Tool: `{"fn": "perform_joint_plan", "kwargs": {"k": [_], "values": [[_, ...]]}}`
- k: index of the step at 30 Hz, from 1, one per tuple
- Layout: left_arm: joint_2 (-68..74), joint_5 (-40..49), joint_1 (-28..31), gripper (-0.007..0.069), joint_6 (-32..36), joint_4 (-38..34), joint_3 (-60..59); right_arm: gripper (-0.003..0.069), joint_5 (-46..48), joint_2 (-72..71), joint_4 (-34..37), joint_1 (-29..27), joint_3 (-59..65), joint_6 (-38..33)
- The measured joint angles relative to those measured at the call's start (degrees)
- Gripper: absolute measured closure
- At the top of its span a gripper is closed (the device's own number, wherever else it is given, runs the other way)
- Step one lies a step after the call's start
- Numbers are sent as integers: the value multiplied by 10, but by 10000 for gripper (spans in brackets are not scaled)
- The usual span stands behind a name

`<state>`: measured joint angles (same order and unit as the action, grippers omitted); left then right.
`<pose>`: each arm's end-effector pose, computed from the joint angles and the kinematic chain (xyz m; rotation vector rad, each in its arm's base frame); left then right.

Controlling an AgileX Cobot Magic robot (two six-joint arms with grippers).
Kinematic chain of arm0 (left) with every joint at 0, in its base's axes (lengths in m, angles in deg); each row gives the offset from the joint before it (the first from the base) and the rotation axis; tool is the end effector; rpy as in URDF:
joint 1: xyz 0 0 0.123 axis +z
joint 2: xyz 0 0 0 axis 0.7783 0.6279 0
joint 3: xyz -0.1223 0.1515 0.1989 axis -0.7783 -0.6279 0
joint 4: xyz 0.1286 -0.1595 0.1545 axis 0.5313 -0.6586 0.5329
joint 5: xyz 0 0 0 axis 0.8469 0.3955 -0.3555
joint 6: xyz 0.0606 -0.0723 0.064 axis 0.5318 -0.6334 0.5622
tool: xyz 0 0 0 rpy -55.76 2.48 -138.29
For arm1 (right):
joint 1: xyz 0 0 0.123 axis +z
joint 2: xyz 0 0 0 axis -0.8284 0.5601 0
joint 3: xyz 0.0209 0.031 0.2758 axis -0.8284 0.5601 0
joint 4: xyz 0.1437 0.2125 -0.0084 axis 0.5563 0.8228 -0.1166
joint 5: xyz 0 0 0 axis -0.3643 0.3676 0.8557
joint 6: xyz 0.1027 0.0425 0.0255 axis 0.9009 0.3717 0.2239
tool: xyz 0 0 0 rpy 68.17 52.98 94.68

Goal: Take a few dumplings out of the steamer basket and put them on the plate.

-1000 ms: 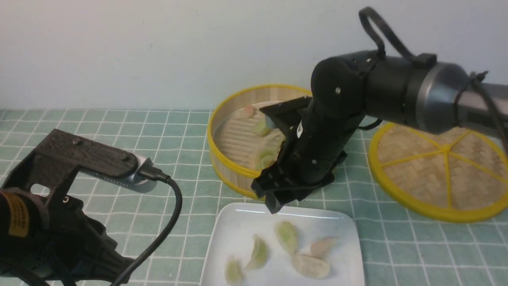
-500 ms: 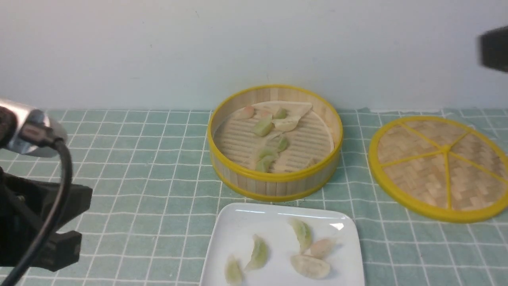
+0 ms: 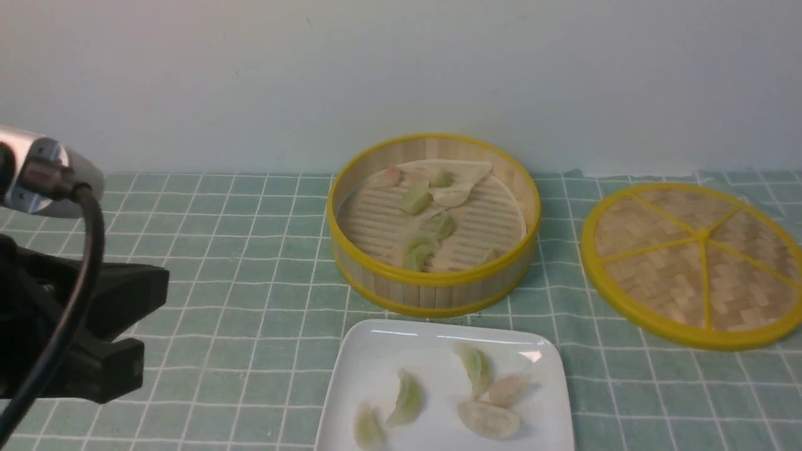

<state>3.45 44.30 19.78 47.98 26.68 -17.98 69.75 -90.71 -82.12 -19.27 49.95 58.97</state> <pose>0.1397 -0.0823 0.3429 0.3439 2.1189 -0.4261 0.0415 0.0027 0.3276 -0.1480 1.5031 0.5498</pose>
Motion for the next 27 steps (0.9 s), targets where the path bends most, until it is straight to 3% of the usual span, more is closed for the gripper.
{"fn": "perform_joint_plan", "kwargs": {"k": [15,27], "values": [[-208,-45,0,631,-11,-18,-118,672,9,-1,-11,0,16,14],[-216,-46,0,631,1,-1,-125,672,9,-1,-12,0,16,14]]}}
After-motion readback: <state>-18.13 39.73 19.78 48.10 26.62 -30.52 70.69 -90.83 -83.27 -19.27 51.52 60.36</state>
